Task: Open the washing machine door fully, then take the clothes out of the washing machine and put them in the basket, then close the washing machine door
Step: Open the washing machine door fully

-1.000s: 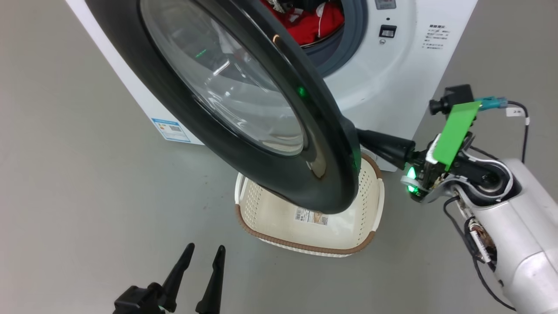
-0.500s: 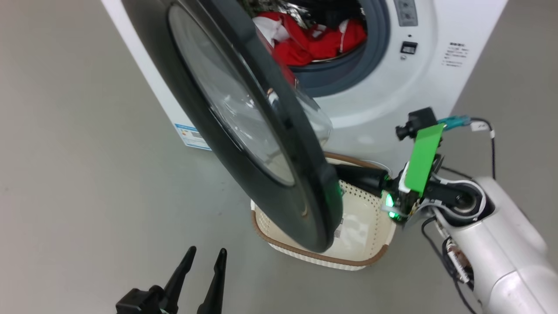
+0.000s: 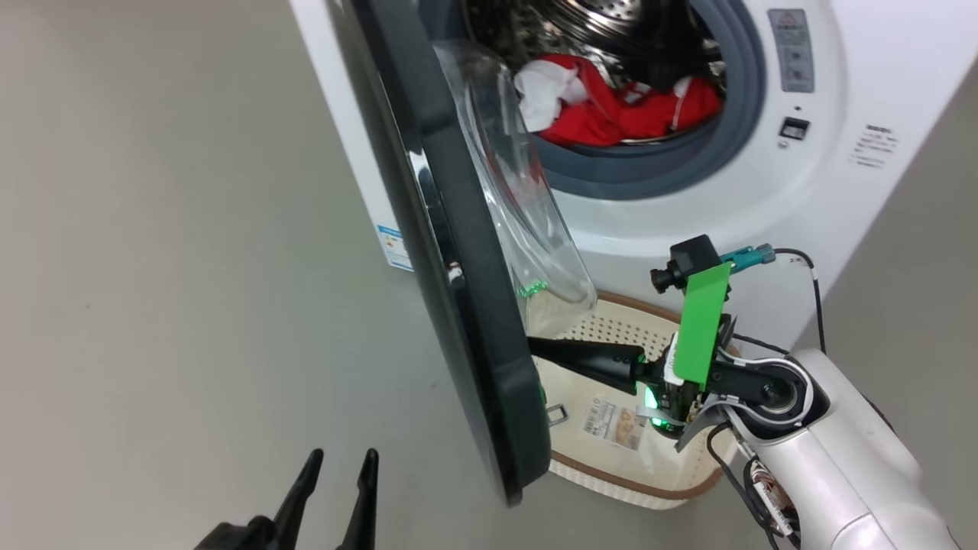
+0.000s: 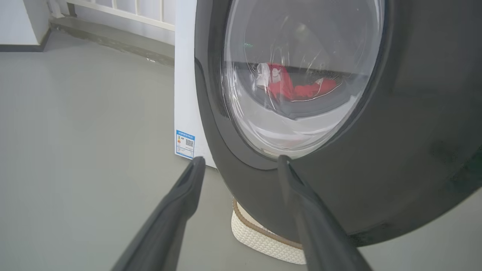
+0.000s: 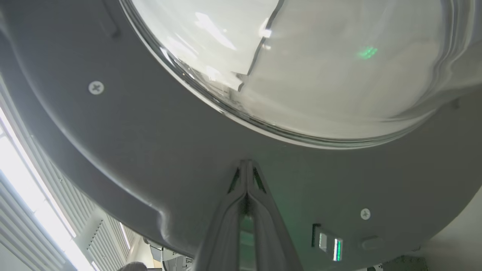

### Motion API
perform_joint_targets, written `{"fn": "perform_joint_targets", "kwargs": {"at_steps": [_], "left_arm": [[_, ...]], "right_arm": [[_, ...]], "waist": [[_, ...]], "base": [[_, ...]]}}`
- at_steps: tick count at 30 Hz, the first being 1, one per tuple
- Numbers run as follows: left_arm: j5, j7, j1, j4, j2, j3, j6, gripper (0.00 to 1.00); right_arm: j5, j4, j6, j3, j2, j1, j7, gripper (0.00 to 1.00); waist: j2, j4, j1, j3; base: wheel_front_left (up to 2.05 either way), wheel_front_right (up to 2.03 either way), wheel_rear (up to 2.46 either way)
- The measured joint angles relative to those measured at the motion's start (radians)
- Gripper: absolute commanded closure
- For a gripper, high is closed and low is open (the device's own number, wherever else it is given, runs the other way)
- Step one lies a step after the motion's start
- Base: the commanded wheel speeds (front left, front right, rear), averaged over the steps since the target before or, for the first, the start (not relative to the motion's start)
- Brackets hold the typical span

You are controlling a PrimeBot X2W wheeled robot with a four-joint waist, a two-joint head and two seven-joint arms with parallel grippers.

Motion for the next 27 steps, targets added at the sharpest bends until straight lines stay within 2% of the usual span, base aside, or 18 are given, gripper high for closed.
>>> {"fn": "perform_joint_targets", "kwargs": {"at_steps": [10,20,27], "left_arm": [[0.011,0.000,0.023,-0.034,0.000,0.049,0.049,0.00],[0.034,0.000,0.026,-0.062,0.000,0.081,0.061,0.00],[0.034,0.000,0.027,-0.067,0.000,0.085,0.061,0.00]], "right_arm": [[0.014,-0.007,0.000,0.051,0.009,0.010,0.000,1.00],[0.075,-0.027,0.000,0.148,0.009,0.007,-0.036,1.00],[0.075,-0.027,0.000,0.161,0.010,0.002,-0.051,1.00]], "waist": [[0.0000,0.052,0.0001,-0.015],[0.0000,0.060,0.0000,-0.008],[0.0000,0.059,0.0000,-0.009]], "base": [[0.00,0.00,0.00],[0.00,0.00,0.00],[0.00,0.00,0.00]]}}
